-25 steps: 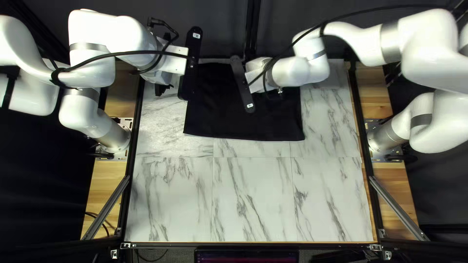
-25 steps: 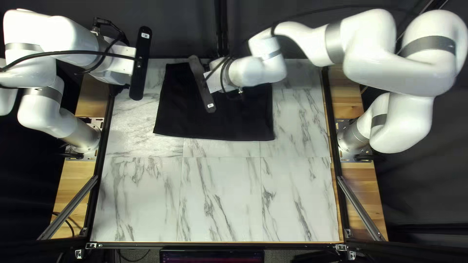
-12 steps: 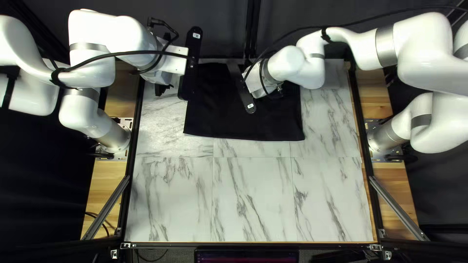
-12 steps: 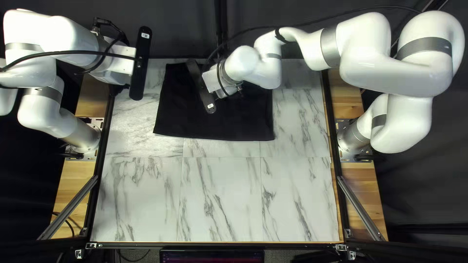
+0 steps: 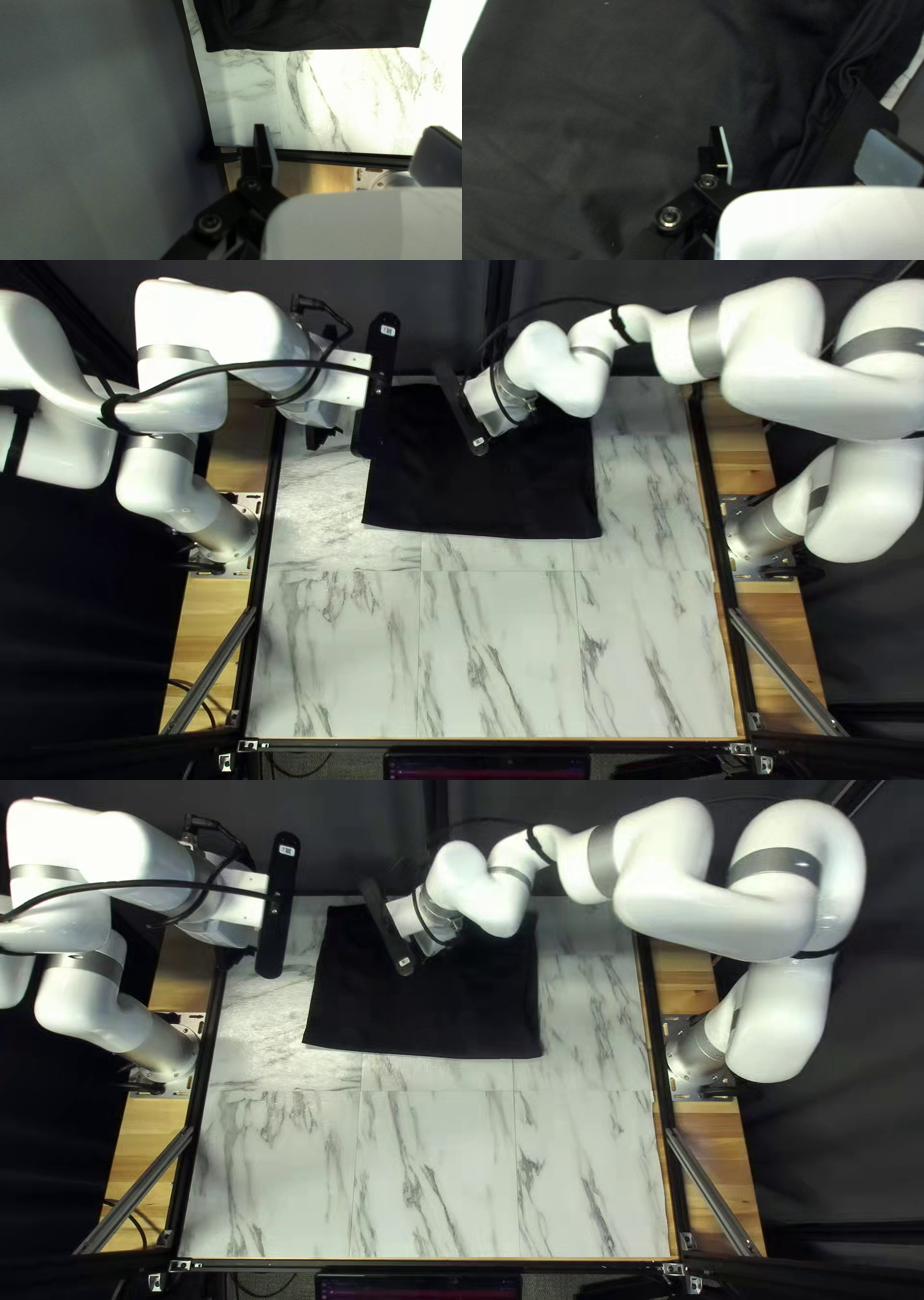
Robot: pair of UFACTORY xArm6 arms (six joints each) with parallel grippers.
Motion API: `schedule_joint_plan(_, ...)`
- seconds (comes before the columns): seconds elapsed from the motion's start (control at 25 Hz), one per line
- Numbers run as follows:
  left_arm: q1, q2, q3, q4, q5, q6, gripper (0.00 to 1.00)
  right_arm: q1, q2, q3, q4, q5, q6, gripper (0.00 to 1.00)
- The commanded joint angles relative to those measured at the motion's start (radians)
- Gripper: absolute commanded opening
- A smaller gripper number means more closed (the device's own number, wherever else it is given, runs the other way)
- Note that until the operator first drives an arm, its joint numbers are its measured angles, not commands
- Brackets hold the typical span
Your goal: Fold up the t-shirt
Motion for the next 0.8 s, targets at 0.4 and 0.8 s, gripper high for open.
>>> schedule_joint_plan(0.4,0.000,0.000,0.000,0.000,0.000,0.000,1.00,-0.049,0.131,-0.123,-0.389,0.021,0.332,1.00)
schedule_joint_plan(0.8,0.000,0.000,0.000,0.000,0.000,0.000,1.00,0.008,-0.026,0.026,-0.580,0.037,0.580,1.00)
